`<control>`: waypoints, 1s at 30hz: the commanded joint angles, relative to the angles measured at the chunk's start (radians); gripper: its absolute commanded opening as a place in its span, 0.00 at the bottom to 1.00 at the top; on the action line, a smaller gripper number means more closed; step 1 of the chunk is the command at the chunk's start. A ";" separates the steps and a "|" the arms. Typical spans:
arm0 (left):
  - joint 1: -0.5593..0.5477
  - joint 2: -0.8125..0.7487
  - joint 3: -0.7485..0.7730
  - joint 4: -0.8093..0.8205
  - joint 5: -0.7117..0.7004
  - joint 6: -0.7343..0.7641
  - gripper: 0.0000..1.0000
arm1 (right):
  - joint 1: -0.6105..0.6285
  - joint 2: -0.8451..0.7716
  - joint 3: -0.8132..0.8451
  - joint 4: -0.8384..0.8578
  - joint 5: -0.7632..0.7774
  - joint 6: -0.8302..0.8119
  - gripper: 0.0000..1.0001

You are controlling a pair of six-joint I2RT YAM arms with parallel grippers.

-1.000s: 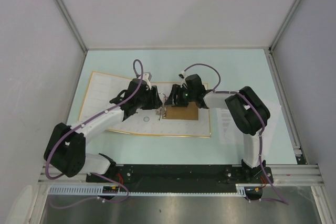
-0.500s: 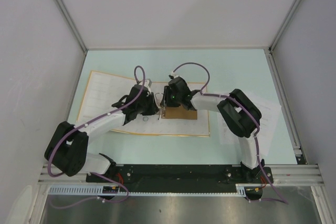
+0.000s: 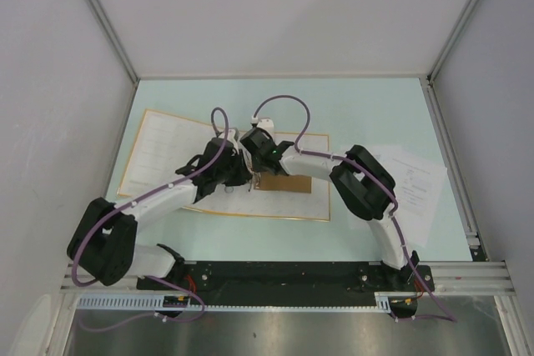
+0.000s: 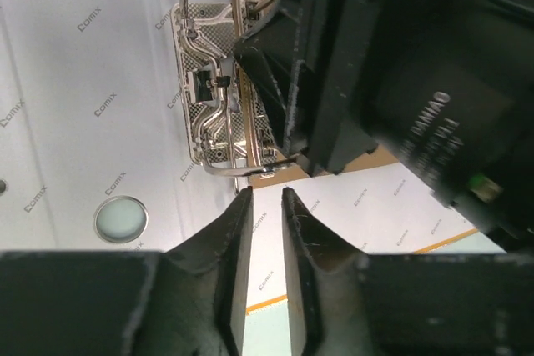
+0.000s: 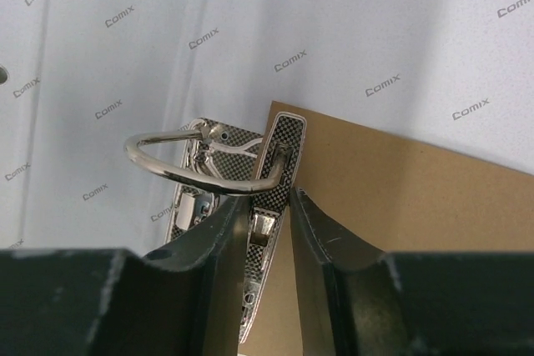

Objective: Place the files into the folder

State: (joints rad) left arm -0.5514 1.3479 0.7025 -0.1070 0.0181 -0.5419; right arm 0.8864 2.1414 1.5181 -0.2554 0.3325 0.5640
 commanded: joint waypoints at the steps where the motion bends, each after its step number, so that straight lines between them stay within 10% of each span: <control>1: -0.007 -0.091 0.009 -0.002 -0.050 -0.016 0.29 | 0.000 0.068 0.037 -0.125 0.010 0.034 0.30; 8: -0.004 -0.190 0.011 -0.031 -0.176 -0.013 0.55 | -0.001 0.057 0.037 -0.176 -0.004 0.123 0.27; 18: -0.001 -0.072 -0.001 0.058 -0.239 -0.067 0.52 | 0.005 0.045 0.062 -0.202 0.013 0.155 0.00; 30: -0.001 -0.059 -0.067 0.089 -0.199 -0.087 0.45 | -0.001 -0.092 0.017 -0.117 -0.036 0.178 0.00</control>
State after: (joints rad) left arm -0.5518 1.3128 0.6617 -0.0635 -0.1802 -0.6041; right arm 0.8860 2.1334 1.5532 -0.3630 0.3214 0.7227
